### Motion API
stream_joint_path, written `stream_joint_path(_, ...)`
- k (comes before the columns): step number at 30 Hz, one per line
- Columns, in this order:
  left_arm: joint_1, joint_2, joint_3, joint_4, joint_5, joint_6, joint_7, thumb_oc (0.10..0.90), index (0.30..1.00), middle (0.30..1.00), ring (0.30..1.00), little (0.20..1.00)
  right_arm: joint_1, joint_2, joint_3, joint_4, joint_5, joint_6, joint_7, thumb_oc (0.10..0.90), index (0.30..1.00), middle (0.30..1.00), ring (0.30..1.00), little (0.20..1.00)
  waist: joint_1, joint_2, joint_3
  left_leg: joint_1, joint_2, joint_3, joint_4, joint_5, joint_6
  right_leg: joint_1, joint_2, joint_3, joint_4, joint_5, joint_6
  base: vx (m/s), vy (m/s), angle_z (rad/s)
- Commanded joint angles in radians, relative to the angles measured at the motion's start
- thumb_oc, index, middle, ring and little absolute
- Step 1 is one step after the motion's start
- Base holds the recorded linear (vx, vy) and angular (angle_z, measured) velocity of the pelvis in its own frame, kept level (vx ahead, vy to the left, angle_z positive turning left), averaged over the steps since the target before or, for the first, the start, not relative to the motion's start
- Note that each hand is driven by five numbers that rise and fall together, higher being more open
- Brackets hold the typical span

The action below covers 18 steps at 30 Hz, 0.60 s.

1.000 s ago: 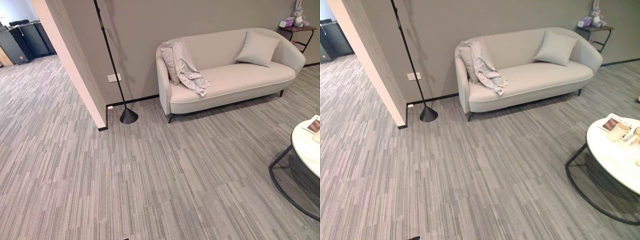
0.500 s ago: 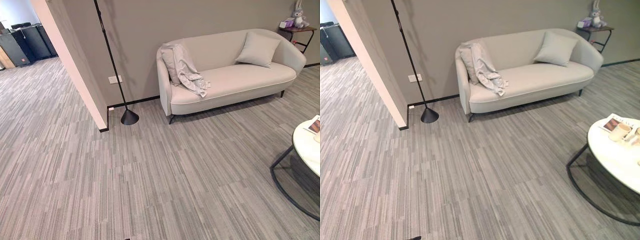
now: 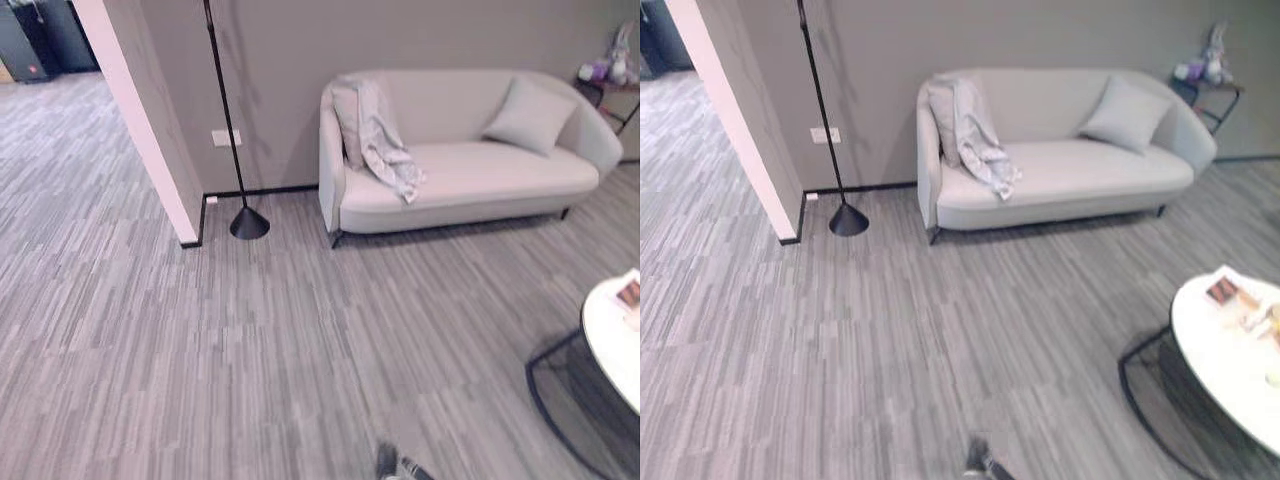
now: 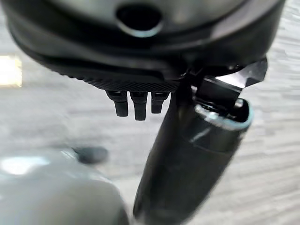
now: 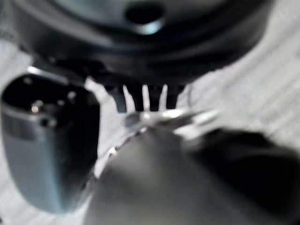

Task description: Hang the clothes on the sofa on the clothes rack.

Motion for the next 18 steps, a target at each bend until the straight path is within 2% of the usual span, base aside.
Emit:
stream_joint_path(1,-0.049,-0.008,0.002,-0.038,0.009,-0.025,0.001,0.800,0.900,0.900,0.900,0.900,-0.109,0.011,0.002,-0.072,0.004,-0.054,0.008,0.800,0.900,0.900,0.900,0.900,0.005,-0.006,0.042,-0.038,0.120,-0.071,0.047,0.185,-0.034,0.010,-0.009,0.018,-0.083,-0.036,0.072,0.30,-0.370,0.06)
stream_joint_path(4,-0.046,-0.002,-0.010,-0.052,0.027,-0.021,0.002,0.800,0.900,0.900,0.900,0.900,-0.110,0.000,0.019,-0.064,-0.028,-0.061,-0.006,0.800,0.900,0.900,0.900,0.900,0.023,-0.022,0.038,-0.099,0.153,-0.034,0.200,0.304,-0.028,0.108,0.054,-0.018,-0.142,-0.078,0.015,0.34,-0.427,-0.14)
stream_joint_path(5,-0.051,0.013,-0.021,-0.076,0.046,-0.023,0.003,0.800,0.900,0.900,0.900,0.900,-0.109,-0.016,0.024,-0.078,-0.052,-0.062,-0.015,0.800,0.900,0.900,0.900,0.900,0.039,-0.047,0.059,-0.164,0.172,-0.012,0.352,0.374,-0.002,0.178,0.084,-0.017,-0.178,-0.091,-0.019,0.28,-0.410,-0.02)
stream_joint_path(6,-0.052,0.013,-0.021,-0.076,0.046,-0.023,0.003,0.800,0.900,0.900,0.900,0.900,-0.109,-0.015,0.024,-0.079,-0.052,-0.062,-0.016,0.800,0.900,0.900,0.900,0.900,0.038,-0.047,0.059,-0.168,0.173,-0.016,0.358,0.372,-0.002,0.179,0.085,-0.018,-0.178,-0.090,-0.019,0.26,-0.429,0.12)
stream_joint_path(7,-0.053,0.017,-0.033,-0.088,0.052,-0.026,0.003,0.800,0.900,0.900,0.900,0.900,-0.111,-0.026,0.023,-0.086,-0.057,-0.063,-0.023,0.800,0.900,0.900,0.900,0.900,0.044,-0.065,0.073,-0.206,0.168,0.009,0.424,0.365,0.015,0.201,0.085,-0.007,-0.186,-0.094,-0.030,0.14,-0.196,-0.01)
stream_joint_path(8,-0.058,0.017,-0.040,-0.101,0.054,-0.027,0.002,0.800,0.900,0.900,0.900,0.900,-0.116,-0.033,0.028,-0.088,-0.065,-0.060,-0.026,0.800,0.900,0.900,0.900,0.900,0.054,-0.072,0.087,-0.245,0.139,0.019,0.461,0.311,0.028,0.217,0.084,0.007,-0.194,-0.102,-0.032,0.34,-0.317,-0.11)
stream_joint_path(9,-0.071,0.021,-0.044,-0.141,0.041,-0.039,0.018,0.800,0.900,0.900,0.900,0.900,-0.126,-0.040,0.049,-0.083,-0.087,-0.061,-0.032,0.800,0.900,0.900,0.900,0.900,0.094,-0.083,0.109,-0.382,-0.021,-0.012,0.440,0.170,0.052,0.253,0.088,0.046,-0.208,-0.135,-0.029,0.26,-0.175,-0.21)
stream_joint_path(10,-0.071,0.022,-0.044,-0.141,0.041,-0.039,0.018,0.800,0.900,0.900,0.900,0.900,-0.127,-0.039,0.049,-0.083,-0.087,-0.061,-0.032,0.800,0.900,0.900,0.900,0.900,0.092,-0.085,0.107,-0.384,-0.024,-0.012,0.436,0.173,0.053,0.250,0.085,0.045,-0.208,-0.134,-0.029,0.28,-0.145,-0.28)
stream_joint_path(11,-0.074,0.022,-0.043,-0.137,0.039,-0.045,0.026,0.800,0.900,0.900,0.900,0.900,-0.125,-0.037,0.056,-0.080,-0.096,-0.064,-0.032,0.800,0.900,0.900,0.900,0.900,0.099,-0.086,0.111,-0.404,-0.061,-0.008,0.369,0.150,0.058,0.257,0.088,0.048,-0.208,-0.147,-0.024,0.13,-0.038,-0.49)
stream_joint_path(12,-0.072,0.023,-0.045,-0.139,0.038,-0.048,0.027,0.800,0.900,0.900,0.900,0.900,-0.123,-0.032,0.061,-0.087,-0.100,-0.065,-0.031,0.800,0.900,0.900,0.900,0.900,0.106,-0.085,0.112,-0.422,-0.092,-0.005,0.303,0.149,0.061,0.265,0.093,0.051,-0.208,-0.154,-0.023,0.23,-0.050,-0.61)
stream_joint_path(14,-0.063,0.028,-0.040,-0.144,0.044,-0.055,0.031,0.800,0.900,0.900,0.900,0.900,-0.119,-0.018,0.077,-0.096,-0.113,-0.071,-0.033,0.800,0.900,0.900,0.900,0.900,0.132,-0.063,0.107,-0.464,-0.155,-0.013,0.120,0.243,0.064,0.294,0.140,0.066,-0.208,-0.175,-0.030,0.26,-0.035,-0.38)
stream_joint_path(16,-0.052,0.030,-0.023,-0.127,0.043,-0.054,0.027,0.800,0.900,0.900,0.900,0.900,-0.120,-0.003,0.086,-0.100,-0.121,-0.074,-0.033,0.800,0.900,0.900,0.900,0.900,0.155,-0.049,0.104,-0.502,-0.189,-0.025,0.034,0.307,0.052,0.322,0.180,0.091,-0.208,-0.195,-0.037,0.26,-0.045,-0.35)
stream_joint_path(18,-0.040,0.027,0.005,-0.101,0.030,-0.048,0.022,0.800,0.900,0.900,0.900,0.900,-0.124,0.014,0.105,-0.106,-0.138,-0.072,-0.029,0.800,0.900,0.900,0.900,0.900,0.175,-0.046,0.106,-0.525,-0.210,-0.014,0.010,0.337,0.048,0.354,0.205,0.116,-0.208,-0.219,-0.048,0.26,-0.038,-0.45)
